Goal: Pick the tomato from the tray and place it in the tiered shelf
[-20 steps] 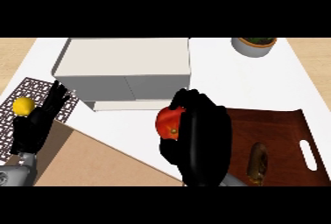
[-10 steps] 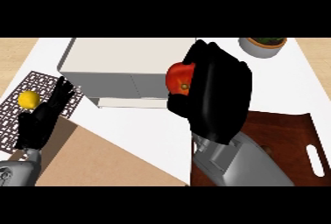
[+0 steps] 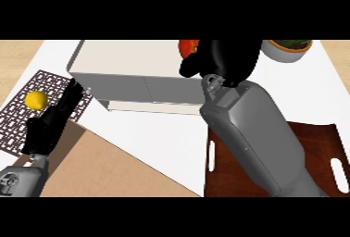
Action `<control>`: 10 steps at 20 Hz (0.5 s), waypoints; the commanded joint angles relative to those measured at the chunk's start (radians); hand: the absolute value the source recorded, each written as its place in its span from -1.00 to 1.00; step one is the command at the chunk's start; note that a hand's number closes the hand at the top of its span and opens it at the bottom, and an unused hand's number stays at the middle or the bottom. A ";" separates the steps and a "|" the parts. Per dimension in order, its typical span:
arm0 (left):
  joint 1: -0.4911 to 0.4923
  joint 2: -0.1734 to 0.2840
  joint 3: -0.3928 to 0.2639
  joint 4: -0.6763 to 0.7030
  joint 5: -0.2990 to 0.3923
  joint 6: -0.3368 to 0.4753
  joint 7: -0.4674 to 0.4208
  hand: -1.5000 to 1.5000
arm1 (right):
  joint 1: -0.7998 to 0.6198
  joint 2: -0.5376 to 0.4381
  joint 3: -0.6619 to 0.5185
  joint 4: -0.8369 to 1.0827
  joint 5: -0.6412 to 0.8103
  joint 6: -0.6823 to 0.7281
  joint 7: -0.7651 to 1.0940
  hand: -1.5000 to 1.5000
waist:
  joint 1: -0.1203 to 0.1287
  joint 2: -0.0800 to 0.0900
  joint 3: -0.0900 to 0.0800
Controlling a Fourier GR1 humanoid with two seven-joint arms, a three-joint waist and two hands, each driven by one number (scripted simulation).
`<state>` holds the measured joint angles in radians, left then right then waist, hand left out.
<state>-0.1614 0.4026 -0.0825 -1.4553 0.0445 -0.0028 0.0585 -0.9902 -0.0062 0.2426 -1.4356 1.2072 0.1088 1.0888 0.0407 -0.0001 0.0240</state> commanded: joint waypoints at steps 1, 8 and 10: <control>0.062 -0.107 -0.083 0.062 0.010 -0.001 0.044 0.00 | -0.085 0.006 -0.080 0.179 -0.035 -0.026 0.007 1.00 | 0.012 0.024 -0.026; 0.054 -0.111 -0.085 0.082 0.014 0.007 0.011 0.00 | -0.126 0.006 -0.136 0.391 -0.106 -0.113 -0.062 1.00 | 0.019 0.029 -0.026; 0.038 -0.125 -0.117 0.062 0.008 0.004 0.034 0.00 | -0.196 0.006 -0.133 0.463 -0.145 -0.091 -0.043 1.00 | 0.044 0.033 -0.027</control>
<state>-0.1895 0.3970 -0.1105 -1.4540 0.0380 0.0073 0.0669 -1.1195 -0.0032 0.1399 -1.0925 1.1110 0.0453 1.0259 0.0714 0.0133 0.0254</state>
